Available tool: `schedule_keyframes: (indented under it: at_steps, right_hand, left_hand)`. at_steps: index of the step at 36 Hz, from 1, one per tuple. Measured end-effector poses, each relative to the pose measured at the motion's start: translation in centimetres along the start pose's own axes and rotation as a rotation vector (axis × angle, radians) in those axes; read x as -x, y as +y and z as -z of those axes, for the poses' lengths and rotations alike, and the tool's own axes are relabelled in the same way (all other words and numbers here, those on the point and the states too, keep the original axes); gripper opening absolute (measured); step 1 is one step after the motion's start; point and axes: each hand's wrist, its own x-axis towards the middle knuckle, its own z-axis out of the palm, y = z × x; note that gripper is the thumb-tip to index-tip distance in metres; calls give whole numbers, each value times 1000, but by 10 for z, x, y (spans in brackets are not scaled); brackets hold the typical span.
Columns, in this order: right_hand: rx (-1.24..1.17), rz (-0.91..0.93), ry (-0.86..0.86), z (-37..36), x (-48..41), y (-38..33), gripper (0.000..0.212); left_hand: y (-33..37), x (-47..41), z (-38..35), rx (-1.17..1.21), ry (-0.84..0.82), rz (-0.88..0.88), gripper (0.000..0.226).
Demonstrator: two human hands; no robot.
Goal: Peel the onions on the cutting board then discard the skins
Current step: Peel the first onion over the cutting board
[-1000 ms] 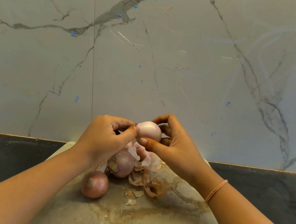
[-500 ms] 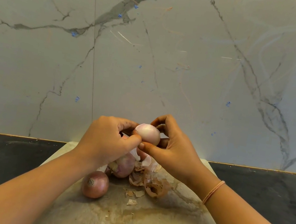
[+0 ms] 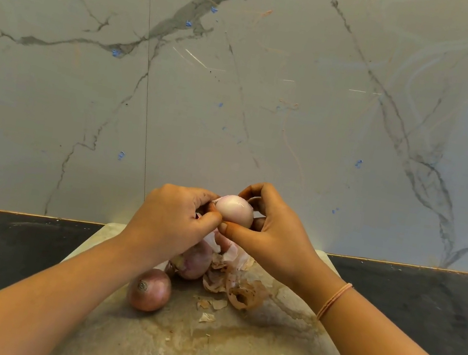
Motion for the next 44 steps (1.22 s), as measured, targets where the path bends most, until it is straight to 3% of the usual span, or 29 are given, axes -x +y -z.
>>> schedule_keyframes:
  at_steps: [9,16,22,27,32,35,40,44]
  right_hand:
    - [-36,-49,24,2,-2,3,36]
    - [-452,-236,-43,12,-2,1,28]
    - [-678,-277,-81,15,-2,-1,48]
    - [-635,-307,-48,13,-3,0,35]
    - [-596,-321,-29,12,-3,-2,30]
    - [-551,-309,-32,11,-4,0,34]
    - [-513,-288,-51,9,-3,-1,53]
    - [-537,-284,-70,9,-3,-1,57]
  left_hand:
    - [-8,-2,-2,105,43,53,17]
    - [-11,-3,-5,203,30,100,24]
    - [-16,-4,-2,175,-30,166,18]
    - [-9,-2,-2,65,-119,107,36]
    - [-3,0,-1,120,-36,55,27]
    - [-1,1,-1,148,-32,33,54]
    - [0,1,-2,234,-34,71,19]
    - [0,1,-2,266,-30,101,28]
